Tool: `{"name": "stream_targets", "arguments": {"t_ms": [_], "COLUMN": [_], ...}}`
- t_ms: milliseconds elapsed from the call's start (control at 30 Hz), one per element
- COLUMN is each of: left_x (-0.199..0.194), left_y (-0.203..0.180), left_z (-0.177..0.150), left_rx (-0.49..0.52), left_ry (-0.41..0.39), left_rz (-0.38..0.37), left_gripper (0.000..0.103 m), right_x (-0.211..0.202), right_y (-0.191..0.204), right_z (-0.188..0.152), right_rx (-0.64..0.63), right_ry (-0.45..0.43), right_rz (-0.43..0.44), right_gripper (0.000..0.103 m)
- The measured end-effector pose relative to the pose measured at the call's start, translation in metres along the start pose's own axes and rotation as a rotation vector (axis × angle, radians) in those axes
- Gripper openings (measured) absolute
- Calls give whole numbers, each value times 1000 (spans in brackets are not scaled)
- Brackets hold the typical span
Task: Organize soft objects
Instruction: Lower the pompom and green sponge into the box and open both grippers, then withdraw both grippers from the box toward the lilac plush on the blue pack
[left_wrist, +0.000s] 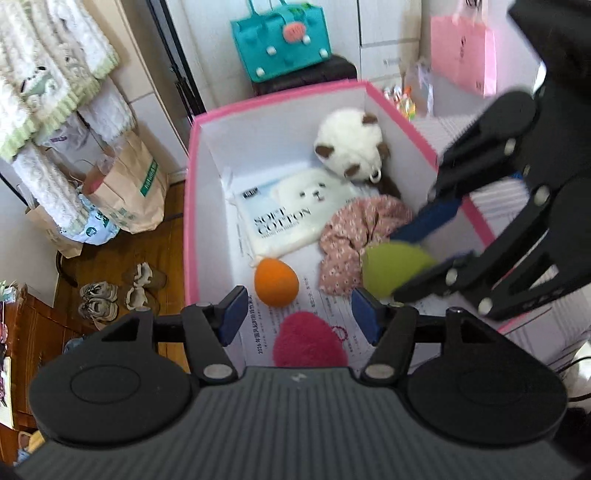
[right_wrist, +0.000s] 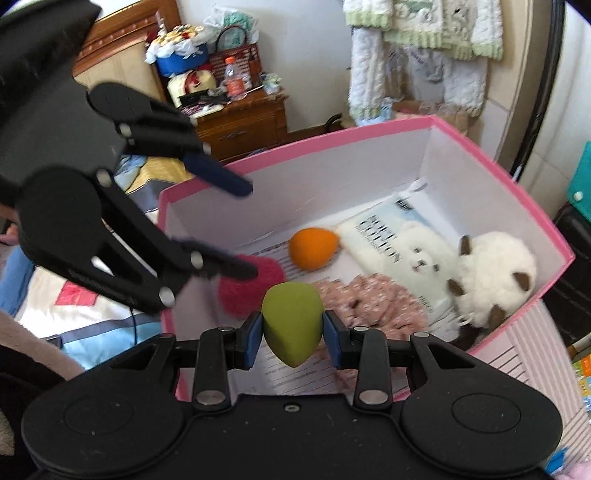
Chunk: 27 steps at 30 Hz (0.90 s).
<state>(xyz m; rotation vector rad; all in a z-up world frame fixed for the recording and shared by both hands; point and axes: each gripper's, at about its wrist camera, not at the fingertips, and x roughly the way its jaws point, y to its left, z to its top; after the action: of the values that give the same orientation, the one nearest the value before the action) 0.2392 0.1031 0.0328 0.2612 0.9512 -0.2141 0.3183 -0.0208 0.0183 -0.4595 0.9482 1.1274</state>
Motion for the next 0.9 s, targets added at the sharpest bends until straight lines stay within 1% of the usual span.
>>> {"name": "stream_targets", "arguments": {"t_ms": [133, 267, 333, 467, 533, 600, 900], "left_x": [-14, -18, -21, -29, -35, -41, -70], "left_y": [3, 4, 6, 10, 11, 10, -4], "left_z": [0, -2, -3, -4, -5, -6, -14], "left_rx": [-26, -43, -61, -92, -102, -107, -78], "left_ry": [-32, -37, -33, -25, -30, -35, -65], "left_rz": [6, -3, -21, -53, -62, -71, -72], "left_gripper": [61, 61, 61, 62, 63, 63, 65], "right_x": [6, -3, -11, -30, -40, -50, -94], "right_y": [2, 0, 0, 7, 12, 18, 49], "right_z": [1, 1, -1, -4, -7, -10, -26], "right_rx": [38, 88, 112, 129, 130, 122, 90], "right_ry": [6, -38, -57, -92, -109, -125, -193], "right_rz": [21, 39, 45, 3, -20, -45, -132], "right_gripper": [42, 45, 48, 48, 51, 52, 62]}}
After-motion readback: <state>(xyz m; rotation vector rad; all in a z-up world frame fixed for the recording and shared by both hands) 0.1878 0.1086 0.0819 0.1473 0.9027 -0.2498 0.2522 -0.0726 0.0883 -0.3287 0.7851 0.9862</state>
